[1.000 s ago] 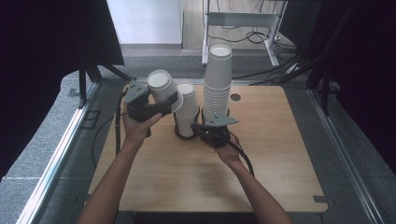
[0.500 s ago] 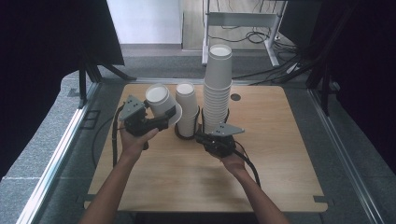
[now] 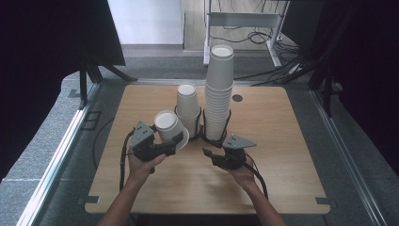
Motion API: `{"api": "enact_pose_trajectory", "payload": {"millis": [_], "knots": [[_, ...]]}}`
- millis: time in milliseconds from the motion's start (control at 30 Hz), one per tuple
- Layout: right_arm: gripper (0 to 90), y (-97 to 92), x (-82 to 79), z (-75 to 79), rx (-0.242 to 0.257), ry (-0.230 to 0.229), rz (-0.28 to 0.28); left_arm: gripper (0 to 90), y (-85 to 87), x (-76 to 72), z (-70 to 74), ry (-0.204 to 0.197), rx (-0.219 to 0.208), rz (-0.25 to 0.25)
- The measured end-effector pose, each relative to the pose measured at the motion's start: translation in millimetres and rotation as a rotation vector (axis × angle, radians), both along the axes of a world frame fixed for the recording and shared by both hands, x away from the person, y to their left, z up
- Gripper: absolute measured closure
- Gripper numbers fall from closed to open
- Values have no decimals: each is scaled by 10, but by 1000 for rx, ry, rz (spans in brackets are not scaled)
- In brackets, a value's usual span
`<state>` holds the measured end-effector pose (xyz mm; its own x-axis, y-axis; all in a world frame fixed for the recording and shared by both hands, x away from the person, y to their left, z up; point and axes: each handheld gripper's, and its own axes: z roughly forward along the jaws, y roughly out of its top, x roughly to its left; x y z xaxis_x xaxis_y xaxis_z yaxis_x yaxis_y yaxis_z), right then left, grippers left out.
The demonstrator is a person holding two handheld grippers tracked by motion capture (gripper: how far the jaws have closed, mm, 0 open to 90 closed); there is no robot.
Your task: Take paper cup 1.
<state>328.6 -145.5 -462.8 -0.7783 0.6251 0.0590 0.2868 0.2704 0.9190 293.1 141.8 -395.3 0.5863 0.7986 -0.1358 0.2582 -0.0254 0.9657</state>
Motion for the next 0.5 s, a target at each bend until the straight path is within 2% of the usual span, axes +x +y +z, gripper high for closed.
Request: {"api": "enact_pose_trajectory", "payload": {"millis": [167,433,500], "knots": [[474,-56,-14,-42,-4,17,-14,172,-5,-30,-105,7,3,9],[454,-61,-64,-10,-3,15,-36,172,-41,-94,-252,34,-1,4],[450,-53,-86,-2,2,13,-31,172,-76,-125,-314,36,15,6]]}}
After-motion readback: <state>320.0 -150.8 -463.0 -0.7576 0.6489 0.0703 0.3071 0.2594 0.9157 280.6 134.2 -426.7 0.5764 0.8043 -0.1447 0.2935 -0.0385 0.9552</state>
